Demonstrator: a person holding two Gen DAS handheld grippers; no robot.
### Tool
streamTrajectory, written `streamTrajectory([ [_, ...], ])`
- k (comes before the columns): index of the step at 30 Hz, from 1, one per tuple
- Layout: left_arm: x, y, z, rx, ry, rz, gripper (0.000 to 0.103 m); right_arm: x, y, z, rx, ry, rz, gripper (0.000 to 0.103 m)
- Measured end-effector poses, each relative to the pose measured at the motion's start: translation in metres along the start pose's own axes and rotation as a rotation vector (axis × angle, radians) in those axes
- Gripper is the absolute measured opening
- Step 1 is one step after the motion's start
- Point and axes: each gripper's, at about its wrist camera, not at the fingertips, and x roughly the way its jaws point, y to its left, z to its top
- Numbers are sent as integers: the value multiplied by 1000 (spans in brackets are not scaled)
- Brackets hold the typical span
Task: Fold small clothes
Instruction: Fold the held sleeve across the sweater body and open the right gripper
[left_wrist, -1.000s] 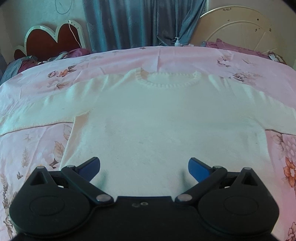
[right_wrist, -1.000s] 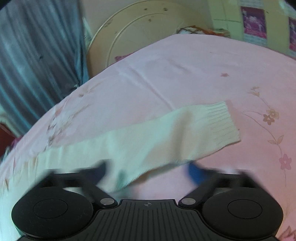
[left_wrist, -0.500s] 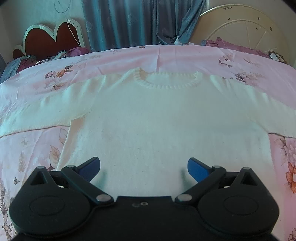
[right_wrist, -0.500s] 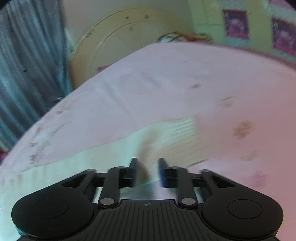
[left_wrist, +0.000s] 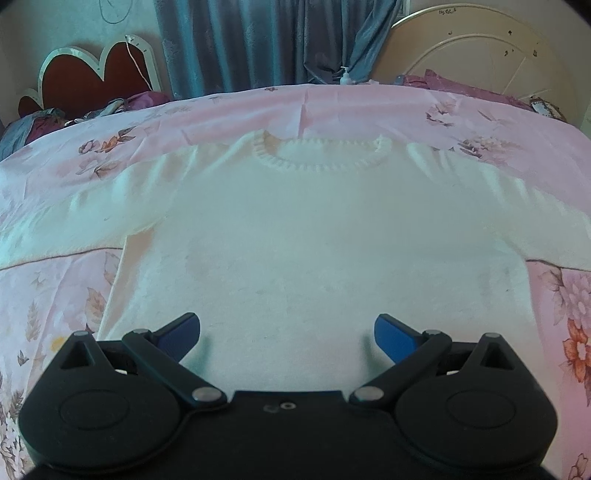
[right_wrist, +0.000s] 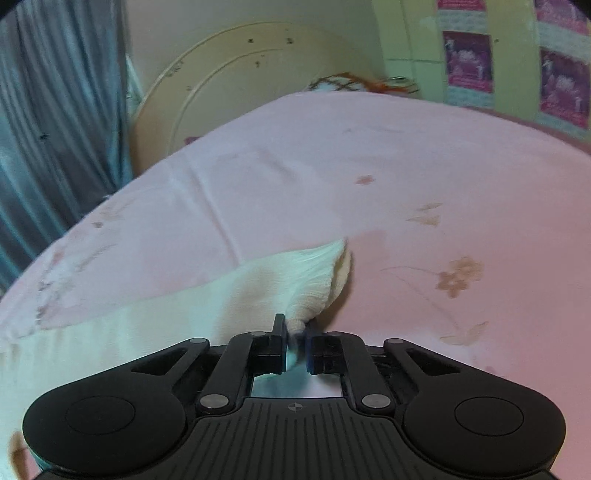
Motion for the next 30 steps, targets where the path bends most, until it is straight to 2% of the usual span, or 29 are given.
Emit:
streamTrajectory([
  [3, -1, 4, 3, -2, -8, -21, 100, -14, 12, 2, 5, -37, 58, 7],
  [6, -1, 13, 8, -17, -18, -25, 100, -26, 47, 6, -32, -55, 146, 7],
  [11, 0, 35, 16, -11, -68, -21, 100, -49, 136, -3, -146, -52, 327, 7],
  [13, 1, 48, 17, -20, -85, -49, 101, -56, 178, -17, -185, -33, 401, 7],
  [16, 3, 70, 20, -37, -68, -111, 101, -59, 239, -42, -246, 7, 490, 7],
  [19, 1, 96, 20, -62, -65, -106, 101, -56, 295, -72, -305, 58, 560, 7],
  [25, 6, 143, 21, -129, -40, -78, 101, -40, 377, -137, -375, 188, 617, 7],
  [29, 10, 162, 22, -182, -43, -89, 101, -26, 400, -164, -388, 265, 609, 8],
  [30, 12, 163, 23, -192, -43, -103, 101, -23, 401, -169, -393, 277, 601, 11],
])
